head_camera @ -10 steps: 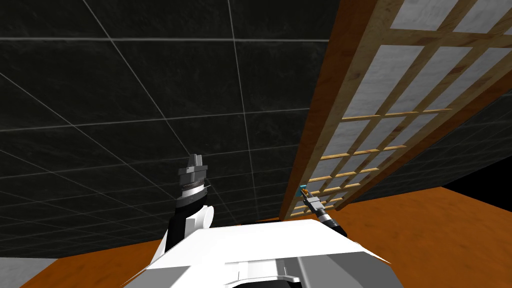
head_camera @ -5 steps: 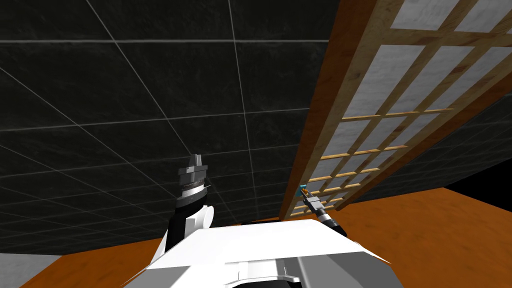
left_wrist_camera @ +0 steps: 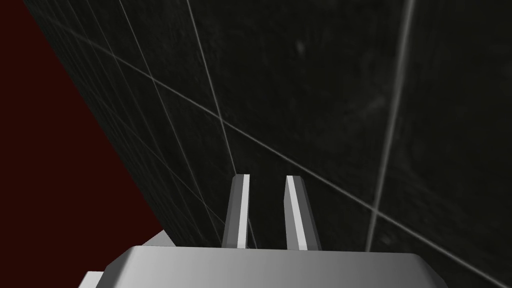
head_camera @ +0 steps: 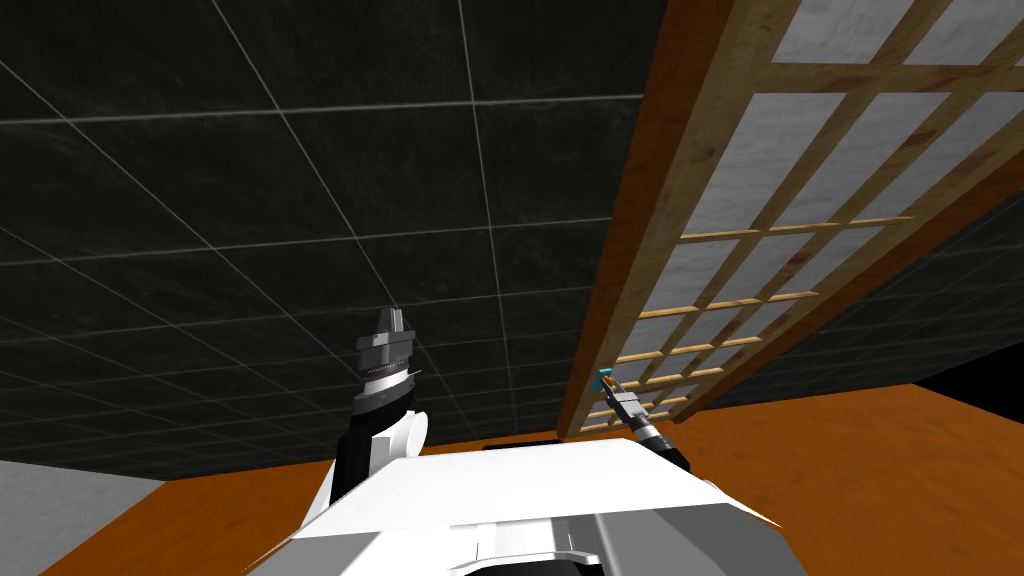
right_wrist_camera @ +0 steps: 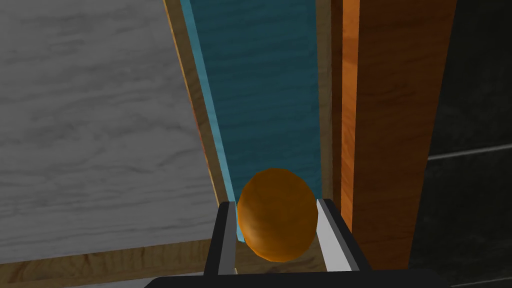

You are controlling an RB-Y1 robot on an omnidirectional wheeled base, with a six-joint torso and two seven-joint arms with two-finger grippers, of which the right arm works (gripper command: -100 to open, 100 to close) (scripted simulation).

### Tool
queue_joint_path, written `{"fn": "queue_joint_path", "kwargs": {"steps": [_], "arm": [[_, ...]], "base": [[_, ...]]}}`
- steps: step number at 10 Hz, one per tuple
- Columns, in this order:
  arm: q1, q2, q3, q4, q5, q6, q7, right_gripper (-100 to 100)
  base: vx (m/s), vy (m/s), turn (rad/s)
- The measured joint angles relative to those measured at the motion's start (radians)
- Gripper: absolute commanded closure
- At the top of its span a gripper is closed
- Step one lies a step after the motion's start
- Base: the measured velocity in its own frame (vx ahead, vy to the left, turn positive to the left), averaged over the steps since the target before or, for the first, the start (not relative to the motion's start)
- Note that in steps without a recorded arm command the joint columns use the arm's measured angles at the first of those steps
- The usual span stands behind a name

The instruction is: Pull the door open

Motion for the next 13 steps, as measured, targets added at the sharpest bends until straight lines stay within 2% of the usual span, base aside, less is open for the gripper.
{"fn": "queue_joint_path", "kwargs": {"steps": [4, 13], "arm": [[-0.008, 0.003, 0.01, 0.0, -0.026, 0.009, -0.078, 100], [-0.029, 0.009, 0.038, 0.005, -0.097, 0.03, -0.298, 100]], "base": [[-0.057, -0.026, 0.063], [-0.051, -0.027, 0.067]]}}
